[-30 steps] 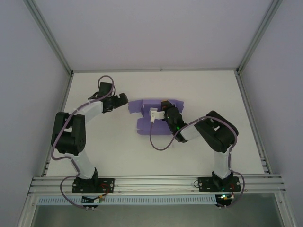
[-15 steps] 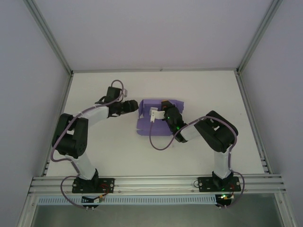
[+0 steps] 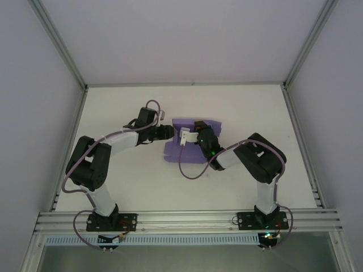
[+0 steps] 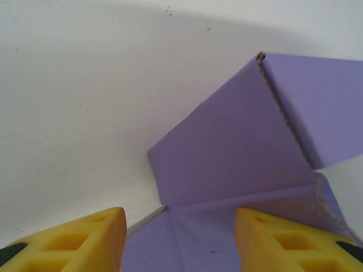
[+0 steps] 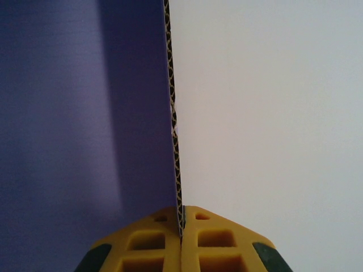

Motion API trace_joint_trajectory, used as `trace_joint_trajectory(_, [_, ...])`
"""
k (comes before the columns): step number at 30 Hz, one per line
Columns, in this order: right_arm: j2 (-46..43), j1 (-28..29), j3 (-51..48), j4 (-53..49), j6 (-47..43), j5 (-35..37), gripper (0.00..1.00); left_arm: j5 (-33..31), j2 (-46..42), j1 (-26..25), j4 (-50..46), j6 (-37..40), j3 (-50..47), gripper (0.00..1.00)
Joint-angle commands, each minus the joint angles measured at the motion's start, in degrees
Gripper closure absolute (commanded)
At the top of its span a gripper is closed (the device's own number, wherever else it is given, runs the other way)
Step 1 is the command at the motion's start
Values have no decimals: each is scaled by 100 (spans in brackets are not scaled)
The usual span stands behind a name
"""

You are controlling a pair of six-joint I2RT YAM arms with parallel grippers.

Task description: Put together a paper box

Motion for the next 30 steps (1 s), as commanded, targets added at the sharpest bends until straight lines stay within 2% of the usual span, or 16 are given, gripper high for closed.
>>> trace_joint_trajectory(1, [-83,73,-132,-302,28,53,100,-129,53,-83,740,248,-436,47])
trace_joint_trajectory(12, [-113,293,-385,-496,-25,157,100,-483,172,-377,2130,652,-893,51])
trace_joint_trajectory(23, [-132,342,-306,-945,229,172,100,-1023,485,-645,2256,714,-494,52])
trace_joint_trajectory(26, [-137,362,-308,-1070,272,143,100,-1233,539,-689,2295,670,-416,63])
trace_joint_trajectory(28, [-151,362,-309,-1109,304,141,100,-1364,558,-706,2283,663,-375,77])
trace_joint_trajectory(30, [-211,361,-300,-1303,470,117,100,-1518,577,-732,2223,689,-327,86])
